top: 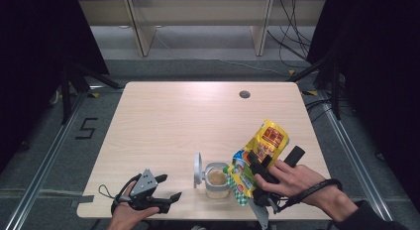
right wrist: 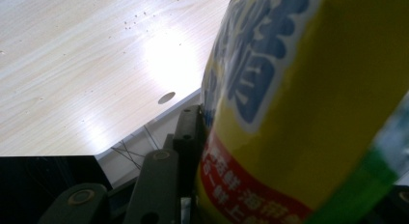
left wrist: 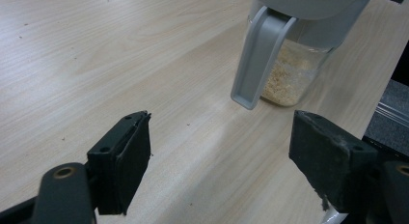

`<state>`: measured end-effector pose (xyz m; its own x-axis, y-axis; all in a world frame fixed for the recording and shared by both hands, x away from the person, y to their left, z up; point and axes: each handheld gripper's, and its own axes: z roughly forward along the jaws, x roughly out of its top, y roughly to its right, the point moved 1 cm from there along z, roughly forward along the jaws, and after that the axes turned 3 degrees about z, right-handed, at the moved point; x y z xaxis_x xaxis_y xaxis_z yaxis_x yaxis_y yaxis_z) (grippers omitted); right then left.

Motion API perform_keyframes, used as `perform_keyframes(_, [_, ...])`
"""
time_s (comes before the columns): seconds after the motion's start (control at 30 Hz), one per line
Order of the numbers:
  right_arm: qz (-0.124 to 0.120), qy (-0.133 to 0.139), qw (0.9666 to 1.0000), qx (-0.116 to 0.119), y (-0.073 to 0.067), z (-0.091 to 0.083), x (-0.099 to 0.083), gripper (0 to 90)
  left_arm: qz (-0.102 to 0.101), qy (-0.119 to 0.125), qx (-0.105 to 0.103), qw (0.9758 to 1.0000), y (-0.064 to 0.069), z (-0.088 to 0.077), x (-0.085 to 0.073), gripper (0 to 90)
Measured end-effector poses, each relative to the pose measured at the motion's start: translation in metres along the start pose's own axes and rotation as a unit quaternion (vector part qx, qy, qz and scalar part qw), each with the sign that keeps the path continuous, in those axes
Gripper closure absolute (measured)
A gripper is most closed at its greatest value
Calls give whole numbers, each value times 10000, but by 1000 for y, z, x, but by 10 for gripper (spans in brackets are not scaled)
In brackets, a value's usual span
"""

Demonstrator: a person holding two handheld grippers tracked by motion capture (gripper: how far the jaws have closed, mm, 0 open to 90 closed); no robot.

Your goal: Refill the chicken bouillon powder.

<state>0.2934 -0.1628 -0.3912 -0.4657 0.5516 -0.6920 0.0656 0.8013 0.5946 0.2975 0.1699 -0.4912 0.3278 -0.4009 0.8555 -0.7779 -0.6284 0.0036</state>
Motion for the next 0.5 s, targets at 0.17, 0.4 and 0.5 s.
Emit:
perform_keyframes(0.17, [-27, -4, 10000, 11, 0, 0, 0, 673, 43, -13, -3, 10000, -1, 0, 0, 219])
perform_keyframes(0.4, [-31, 4, 10000, 26, 0, 1, 1, 674, -14, 9, -24, 10000, 0, 0, 0, 219])
perform_keyframes(0.5, [-31, 1, 10000, 30, 0, 1, 1, 675, -19, 11, -26, 10000, 0, 0, 0, 219])
